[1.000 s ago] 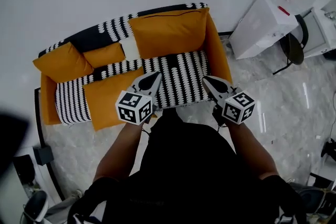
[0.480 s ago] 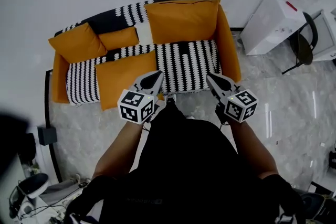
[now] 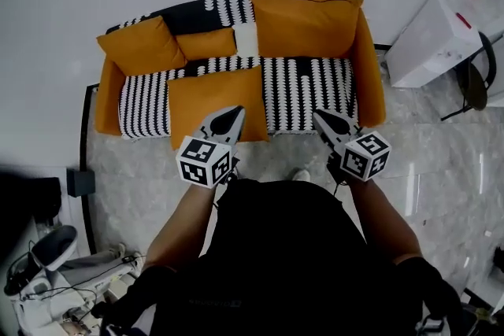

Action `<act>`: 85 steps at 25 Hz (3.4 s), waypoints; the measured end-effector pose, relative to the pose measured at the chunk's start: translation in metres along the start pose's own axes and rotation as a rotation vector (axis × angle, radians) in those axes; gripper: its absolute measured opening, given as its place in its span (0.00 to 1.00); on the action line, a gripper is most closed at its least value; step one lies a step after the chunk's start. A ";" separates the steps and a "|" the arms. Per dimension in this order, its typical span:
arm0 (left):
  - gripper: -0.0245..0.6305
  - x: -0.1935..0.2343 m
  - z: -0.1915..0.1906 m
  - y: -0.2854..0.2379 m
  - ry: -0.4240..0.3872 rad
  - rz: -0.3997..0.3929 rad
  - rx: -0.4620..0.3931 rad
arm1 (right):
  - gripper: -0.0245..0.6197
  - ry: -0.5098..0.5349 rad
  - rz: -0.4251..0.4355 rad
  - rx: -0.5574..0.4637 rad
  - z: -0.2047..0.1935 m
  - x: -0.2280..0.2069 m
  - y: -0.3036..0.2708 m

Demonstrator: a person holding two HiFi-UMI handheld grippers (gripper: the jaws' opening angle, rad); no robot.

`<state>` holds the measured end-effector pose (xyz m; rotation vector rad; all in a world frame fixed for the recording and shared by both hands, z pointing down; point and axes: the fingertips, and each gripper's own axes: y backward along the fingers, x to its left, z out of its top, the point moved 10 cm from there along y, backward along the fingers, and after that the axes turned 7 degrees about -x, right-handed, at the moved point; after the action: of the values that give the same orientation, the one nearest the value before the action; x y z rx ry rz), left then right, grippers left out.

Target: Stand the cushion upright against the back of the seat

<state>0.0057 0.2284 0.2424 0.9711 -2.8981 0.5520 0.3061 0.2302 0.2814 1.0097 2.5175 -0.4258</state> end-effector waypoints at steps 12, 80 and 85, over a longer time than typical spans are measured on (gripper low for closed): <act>0.06 0.175 -0.052 0.141 0.086 0.160 0.030 | 0.10 -0.004 -0.004 0.099 -0.050 0.101 -0.146; 0.28 0.432 -0.520 0.092 0.154 0.116 0.998 | 0.30 0.337 -0.432 1.259 -0.434 -0.086 -0.264; 0.26 0.438 -0.524 0.088 0.229 0.083 0.954 | 0.22 0.302 -0.427 1.246 -0.437 -0.085 -0.272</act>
<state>-0.4394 0.2203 0.7679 0.7274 -2.4095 1.9844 0.0636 0.1732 0.7394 0.8696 2.5973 -2.2815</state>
